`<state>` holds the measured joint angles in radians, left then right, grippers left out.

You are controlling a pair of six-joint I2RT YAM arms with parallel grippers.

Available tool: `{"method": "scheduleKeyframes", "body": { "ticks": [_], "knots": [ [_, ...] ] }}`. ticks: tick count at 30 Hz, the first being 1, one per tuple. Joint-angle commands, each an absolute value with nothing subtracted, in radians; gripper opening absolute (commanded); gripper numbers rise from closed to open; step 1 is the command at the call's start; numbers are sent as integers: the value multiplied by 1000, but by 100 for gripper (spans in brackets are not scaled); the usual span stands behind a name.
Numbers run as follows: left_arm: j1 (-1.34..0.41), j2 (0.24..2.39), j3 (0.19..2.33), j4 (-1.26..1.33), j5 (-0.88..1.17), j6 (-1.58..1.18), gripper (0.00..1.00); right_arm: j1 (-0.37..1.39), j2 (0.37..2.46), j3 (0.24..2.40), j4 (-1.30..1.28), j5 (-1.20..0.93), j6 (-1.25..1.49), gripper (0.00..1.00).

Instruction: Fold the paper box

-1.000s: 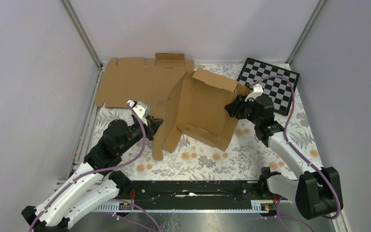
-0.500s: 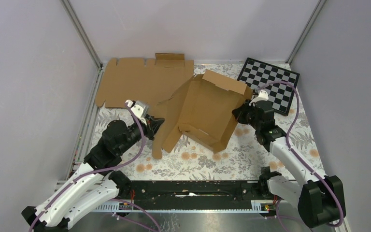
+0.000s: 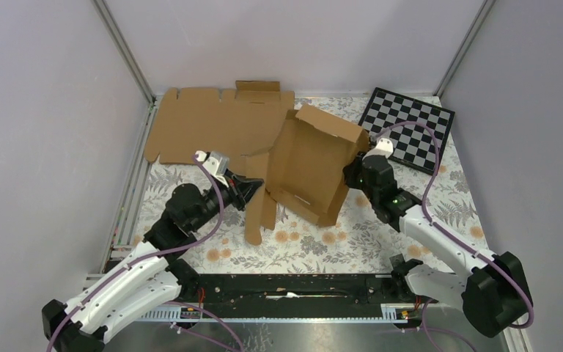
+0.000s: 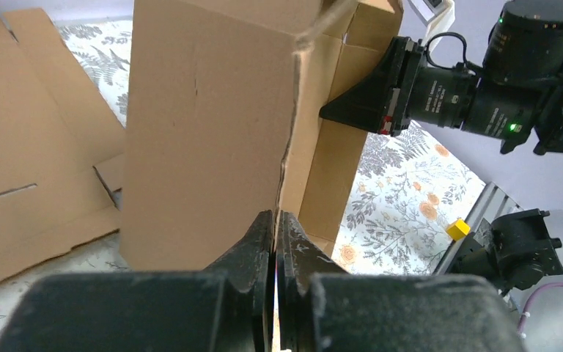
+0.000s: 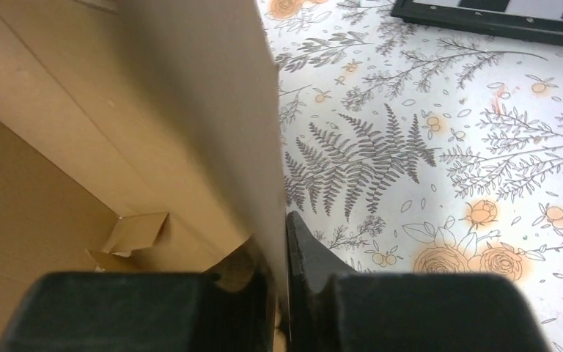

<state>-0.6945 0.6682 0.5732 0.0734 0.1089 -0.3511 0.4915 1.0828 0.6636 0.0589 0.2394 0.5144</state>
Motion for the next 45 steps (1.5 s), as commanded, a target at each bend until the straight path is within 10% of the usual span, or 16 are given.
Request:
{"method": "scheduleKeyframes", "body": {
  "ticks": [1, 7, 11, 16, 20, 25, 33, 36, 38, 40, 45],
  "knots": [
    [-698, 678, 506, 183, 120, -468, 0, 526, 1066, 552, 148, 381, 547, 18],
    [-698, 665, 549, 75, 92, -426, 0, 530, 943, 460, 186, 376, 461, 19],
    [-698, 652, 589, -55, 9, -398, 1, 530, 859, 451, 185, 357, 405, 0],
    [-697, 631, 597, -106, -146, -404, 16, 531, 812, 469, 186, 229, 300, 0],
    [-697, 607, 581, -63, -220, -431, 49, 530, 805, 474, 186, 76, 267, 0],
    [-696, 639, 616, -47, -277, -371, 56, 530, 790, 475, 176, 11, 212, 0],
    [-695, 693, 728, -99, -344, -315, 55, 531, 766, 478, 166, -88, 141, 0],
    [-694, 672, 749, -112, -333, -287, 31, 531, 773, 484, 149, -62, 153, 1],
    [-693, 663, 753, -122, -299, -265, 2, 531, 787, 492, 137, -22, 178, 14],
    [-693, 658, 741, -112, -242, -249, 0, 531, 816, 500, 126, 41, 227, 45],
    [-695, 615, 662, 8, -95, -244, 0, 530, 921, 532, 91, 11, 293, 66]
  ]
}}
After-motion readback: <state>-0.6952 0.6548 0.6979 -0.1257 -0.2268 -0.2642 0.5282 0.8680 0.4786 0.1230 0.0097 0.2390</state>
